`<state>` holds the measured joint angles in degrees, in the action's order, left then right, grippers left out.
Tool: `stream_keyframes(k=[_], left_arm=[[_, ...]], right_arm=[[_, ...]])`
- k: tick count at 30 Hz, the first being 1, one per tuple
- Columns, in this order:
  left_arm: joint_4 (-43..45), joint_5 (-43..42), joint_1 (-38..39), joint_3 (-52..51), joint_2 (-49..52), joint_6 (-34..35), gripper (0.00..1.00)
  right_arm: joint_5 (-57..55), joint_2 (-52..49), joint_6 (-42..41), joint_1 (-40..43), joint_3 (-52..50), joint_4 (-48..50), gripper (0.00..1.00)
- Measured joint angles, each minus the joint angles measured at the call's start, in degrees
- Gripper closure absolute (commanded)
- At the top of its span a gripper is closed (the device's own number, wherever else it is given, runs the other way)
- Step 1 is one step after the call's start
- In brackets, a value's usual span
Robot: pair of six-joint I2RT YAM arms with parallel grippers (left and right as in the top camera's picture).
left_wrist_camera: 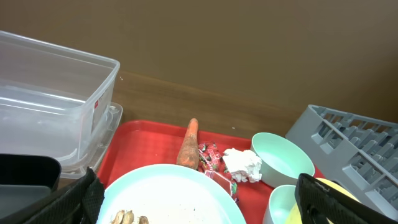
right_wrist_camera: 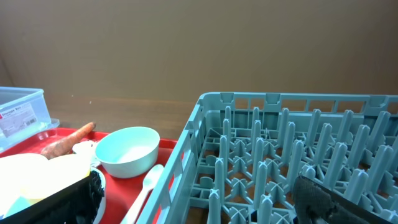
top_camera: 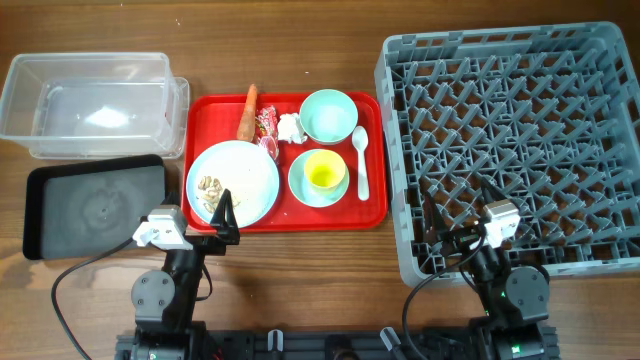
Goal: Sort waste into correct bins and load items into the dishwasher rack
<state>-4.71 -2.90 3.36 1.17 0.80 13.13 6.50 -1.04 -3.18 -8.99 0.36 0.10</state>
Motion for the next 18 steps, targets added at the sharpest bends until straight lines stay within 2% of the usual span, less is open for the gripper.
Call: stream_keyframes(k=[12, 18], left_arm=[[0.02, -0.07, 0.0, 0.0, 0.46, 0.0, 0.0], [1.11, -3.52, 0.0, 0.0, 0.46, 0.0, 0.0]], right_arm=[[-0.02, -0.02, 0.0, 0.0, 0.0, 0.0, 0.0], [0.0, -0.02, -0.76, 0.0, 0.0, 0.0, 0.0]])
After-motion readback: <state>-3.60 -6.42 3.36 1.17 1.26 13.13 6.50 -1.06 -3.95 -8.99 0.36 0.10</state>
